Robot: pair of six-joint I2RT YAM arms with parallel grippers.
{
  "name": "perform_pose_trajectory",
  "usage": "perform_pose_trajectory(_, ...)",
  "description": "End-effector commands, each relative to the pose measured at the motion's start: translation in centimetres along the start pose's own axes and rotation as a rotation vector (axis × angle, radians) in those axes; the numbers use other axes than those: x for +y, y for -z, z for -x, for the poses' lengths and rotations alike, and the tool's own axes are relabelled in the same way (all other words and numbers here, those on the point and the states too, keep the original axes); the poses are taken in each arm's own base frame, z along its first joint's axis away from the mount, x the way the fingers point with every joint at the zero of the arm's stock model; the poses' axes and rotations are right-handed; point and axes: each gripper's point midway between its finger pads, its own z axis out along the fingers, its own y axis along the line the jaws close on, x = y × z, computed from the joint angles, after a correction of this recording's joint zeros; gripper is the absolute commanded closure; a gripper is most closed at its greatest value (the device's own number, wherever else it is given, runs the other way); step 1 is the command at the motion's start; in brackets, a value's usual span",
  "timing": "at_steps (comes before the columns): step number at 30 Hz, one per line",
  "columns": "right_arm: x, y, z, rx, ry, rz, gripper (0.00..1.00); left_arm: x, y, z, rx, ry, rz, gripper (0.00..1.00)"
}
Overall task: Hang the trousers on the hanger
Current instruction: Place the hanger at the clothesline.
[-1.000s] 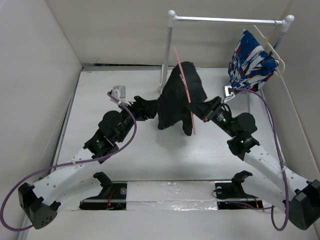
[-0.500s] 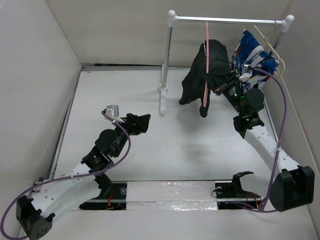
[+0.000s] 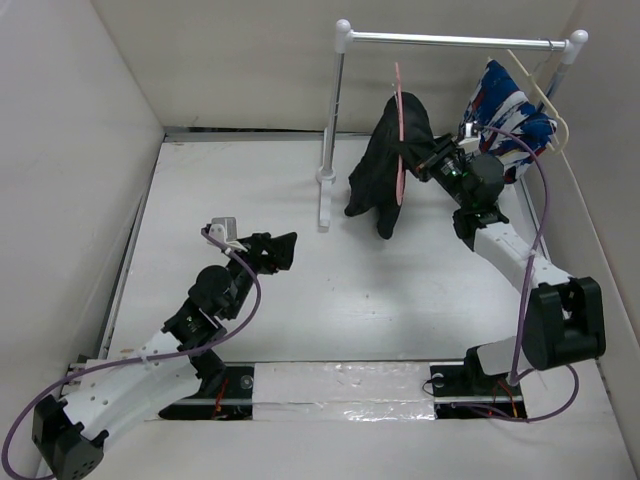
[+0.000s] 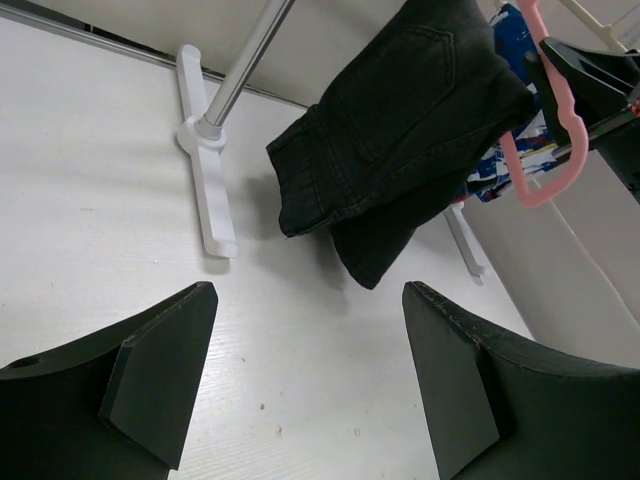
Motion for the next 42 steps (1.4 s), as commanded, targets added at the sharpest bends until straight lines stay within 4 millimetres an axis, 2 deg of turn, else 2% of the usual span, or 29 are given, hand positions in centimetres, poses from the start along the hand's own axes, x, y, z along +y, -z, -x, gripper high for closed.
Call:
perform_pose_trajectory(1,11.4,0.6,4.6,-0.137,0.154,0.352,1.0,-1.2,0.3,1.1,-0.042,0.009,-0.067,0.28)
perform_pose_trajectory(2,12.1,0.4,4.9,-0.145,0.157,0.369,1.0,-1.1,0.3,1.0,-0.039,0.007,-0.064,0.28)
perform_pose_trajectory(5,11.8,-0.3,6.1,-0.156,0.156,0.363,1.0,-1.0,0.2,0.8,-0.026,0.002,-0.054,0.28)
perform_pose_trajectory(6,12.6,-0.5,6.4,-0.159,0.163,0.381,1.0,-1.2,0.2,0.8,-0.027,0.005,-0.062,0.28)
perform_pose_trajectory(12,12.4,-1.6,9.5,-0.219,0.16,0.371,1.0,-1.1,0.1,0.4,-0.014,0.003,-0.058,0.28)
perform_pose_trajectory(13,13.2,-1.7,9.9,-0.229,0.156,0.391,1.0,-1.1,0.1,0.4,-0.016,0.003,-0.06,0.28)
perform_pose_trajectory(15,12.5,-2.3,11.0,-0.249,0.153,0.389,1.0,-0.8,0.0,0.2,-0.016,-0.002,-0.052,0.28)
perform_pose_trajectory(17,13.1,-2.8,11.5,-0.252,0.146,0.404,1.0,-0.8,0.0,0.3,-0.012,-0.003,-0.047,0.28)
perform_pose_trajectory(18,12.2,-3.3,12.0,-0.251,0.14,0.385,1.0,-0.8,0.0,0.2,-0.01,-0.003,-0.049,0.28)
perform_pose_trajectory(22,11.6,-4.3,13.4,-0.263,0.139,0.362,1.0,-0.9,0.1,0.4,-0.017,-0.002,-0.056,0.28)
perform_pose_trajectory(32,8.8,-6.3,14.3,-0.26,0.111,0.316,1.0,-0.9,0.0,0.2,-0.008,-0.006,-0.055,0.28)
perform_pose_trajectory(42,6.1,-6.6,13.7,-0.253,0.091,0.269,1.0,-1.0,-0.1,0.1,-0.004,-0.008,-0.055,0.28)
